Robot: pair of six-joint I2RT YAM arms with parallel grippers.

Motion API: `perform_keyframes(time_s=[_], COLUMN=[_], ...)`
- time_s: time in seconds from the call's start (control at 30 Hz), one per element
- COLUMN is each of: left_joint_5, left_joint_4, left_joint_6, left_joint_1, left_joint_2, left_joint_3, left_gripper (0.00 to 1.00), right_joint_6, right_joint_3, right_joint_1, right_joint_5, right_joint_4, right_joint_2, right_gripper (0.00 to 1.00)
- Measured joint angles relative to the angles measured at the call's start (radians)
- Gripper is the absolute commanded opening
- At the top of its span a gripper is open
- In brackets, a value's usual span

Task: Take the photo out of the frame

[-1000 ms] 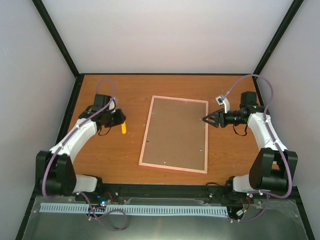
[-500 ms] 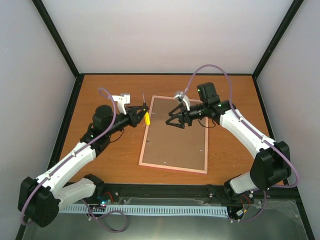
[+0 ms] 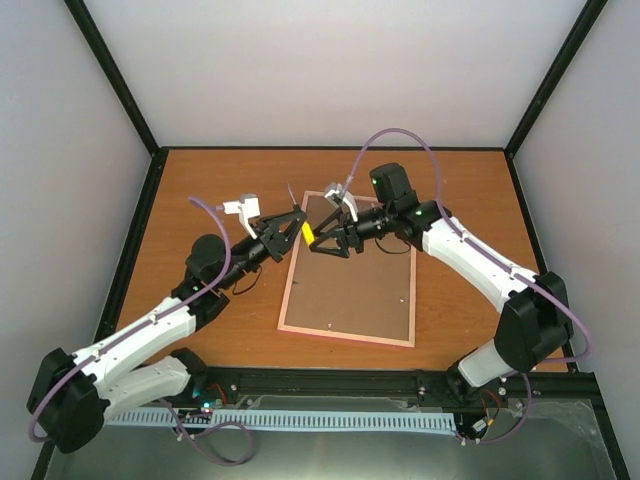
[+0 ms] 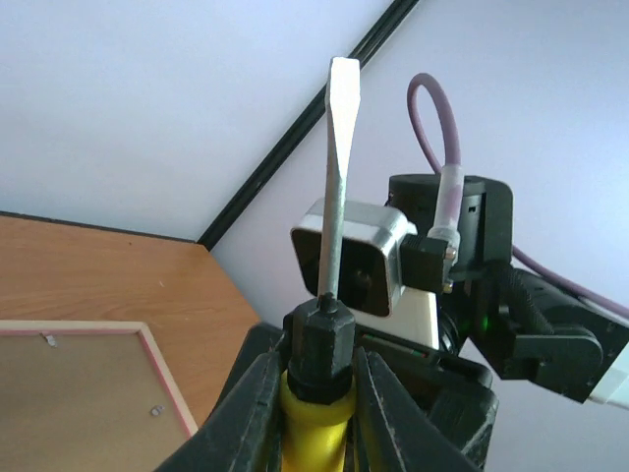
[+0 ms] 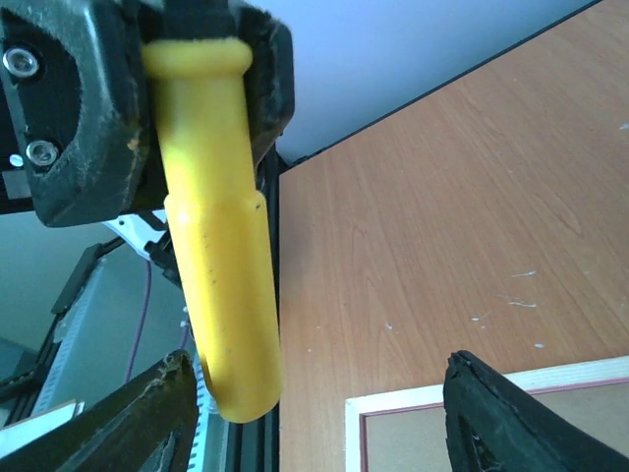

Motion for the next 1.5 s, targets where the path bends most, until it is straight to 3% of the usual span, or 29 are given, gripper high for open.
perform_keyframes(time_s=[0.2, 0.53, 0.57, 0.67, 0.73, 0.77, 1.1, 1.23, 1.37, 1.5], left_joint_5=[-0.024, -0.033, -0.032, -0.03, -0.035, -0.042, -0.057, -0.048, -0.068, -0.177], left_joint_4=[0.043, 0.079, 0.083, 0.079, 0.034, -0.003, -0.405, -0.57, -0.684, -0.734], left_joint_6=[-0.032, -0.056, -0.056, -0.05, -0.021, -0.003, 0.336, 0.488, 0.649, 0.799], left_joint_1=[-0.002, -0.003, -0.003, -0.003, -0.003, -0.003, -0.003, -0.004, -0.02, -0.145], left_joint_2=[0.021, 0.042, 0.044, 0.047, 0.046, 0.044, -0.109, -0.134, -0.165, -0.151], left_joint_3=[0.0, -0.004, -0.004, -0.003, 0.009, 0.018, 0.055, 0.113, 0.156, 0.181], left_gripper=[0.01, 0.01, 0.07, 0.52, 0.68, 0.7, 0.56, 0.57, 0.59, 0.6], right_joint_6=[0.012, 0.067, 0.077, 0.077, 0.056, 0.041, -0.252, -0.356, -0.389, -0.398], right_joint_3=[0.0, 0.0, 0.0, 0.0, 0.001, 0.001, 0.001, -0.006, -0.054, -0.071], right_joint_1=[0.006, 0.01, 0.01, 0.01, 0.009, 0.007, -0.05, -0.05, -0.042, -0.025], right_joint_5=[-0.051, -0.113, -0.115, -0.114, -0.111, -0.109, 0.074, 0.153, 0.247, 0.318], right_joint_4=[0.006, 0.042, 0.044, 0.035, 0.015, 0.0, -0.369, -0.519, -0.561, -0.588], right_joint_2=[0.004, 0.005, 0.005, 0.006, 0.006, 0.004, -0.057, -0.045, -0.045, -0.033], right_gripper=[0.48, 0.08, 0.04, 0.03, 0.03, 0.03, 0.03, 0.03, 0.03, 0.03])
